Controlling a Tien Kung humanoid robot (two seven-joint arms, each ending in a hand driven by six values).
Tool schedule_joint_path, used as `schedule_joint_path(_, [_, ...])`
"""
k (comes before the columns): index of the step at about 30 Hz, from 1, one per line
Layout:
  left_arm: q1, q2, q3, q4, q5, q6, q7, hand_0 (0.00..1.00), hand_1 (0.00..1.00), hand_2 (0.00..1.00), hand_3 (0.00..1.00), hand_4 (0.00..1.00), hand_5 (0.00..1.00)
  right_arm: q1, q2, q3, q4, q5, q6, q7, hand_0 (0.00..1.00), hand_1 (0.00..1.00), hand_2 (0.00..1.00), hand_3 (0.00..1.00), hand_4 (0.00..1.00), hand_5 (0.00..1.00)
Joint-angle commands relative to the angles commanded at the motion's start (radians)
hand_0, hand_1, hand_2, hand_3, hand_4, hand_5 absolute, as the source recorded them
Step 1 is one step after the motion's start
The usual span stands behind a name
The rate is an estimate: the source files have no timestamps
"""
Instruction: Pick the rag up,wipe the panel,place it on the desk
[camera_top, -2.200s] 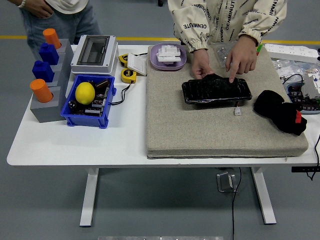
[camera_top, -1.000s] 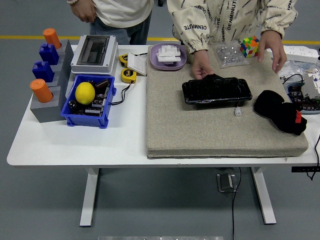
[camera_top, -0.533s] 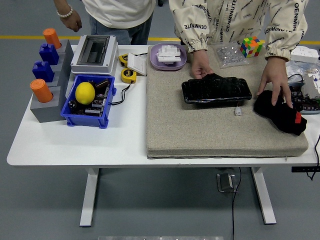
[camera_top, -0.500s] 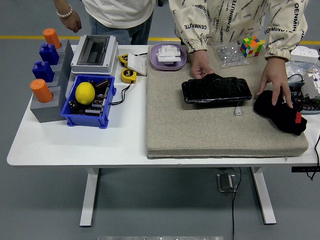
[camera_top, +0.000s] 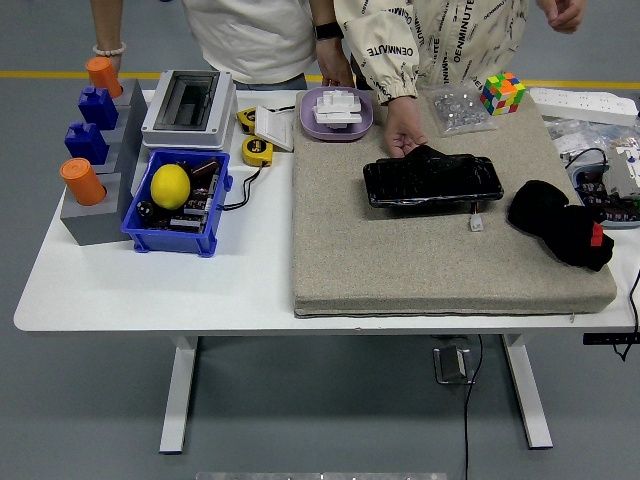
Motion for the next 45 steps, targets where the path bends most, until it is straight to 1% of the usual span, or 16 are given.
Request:
schedule_joint_path(18, [0.001, 0.003, 0.007, 0.0, 0.0, 0.0, 0.0, 0.603, 0.635, 0.638, 0.561, 0.637, 0.446, -0.003, 0.002, -0.004, -0.002, -0.002, 0.0, 0.0, 0.728, 0.705, 0.756, 0.734, 0.998, 0.665])
schedule_joint_path(30, [0.001, -0.003, -0.001, -0.001, -0.001, 0.0, -0.001, 0.604, 0.635, 0.637, 0.56, 0.637, 0.446, -0.003, 0.005, 0.001, 0.0, -0.002, 0.0, 0.0, 0.728, 0.705, 0.757, 0.734, 0.998, 0.667])
schedule_joint_path(37, [-0.001, -0.001, -0.005, 0.001, 0.002, 0.0, -0.001, 0.604, 0.635, 0.638, 0.561, 0.637, 0.446, 0.002, 0.002, 0.0, -0.006, -0.003, 0.0, 0.0, 0.728, 0.705, 0.757, 0.734, 0.998, 0.667])
schedule_joint_path(42, [-0.003, -0.001, -0.007, 0.0, 0.003, 0.0, -0.001, 0.604, 0.635, 0.638, 0.561, 0.637, 0.446, 0.011, -0.006, -0.02, -0.014, -0.092, -0.02, 0.009, 0.728, 0.705, 0.757, 0.734, 0.998, 0.667])
schedule_joint_path(45, [-0.003, 0.0, -0.007, 0.0, 0.003, 0.0, -0.001, 0.603, 0.635, 0.638, 0.561, 0.637, 0.446, 0.019, -0.015, -0.047, -0.02, -0.201, -0.034, 0.019, 0.728, 0.705, 0.757, 0.734, 0.998, 0.666])
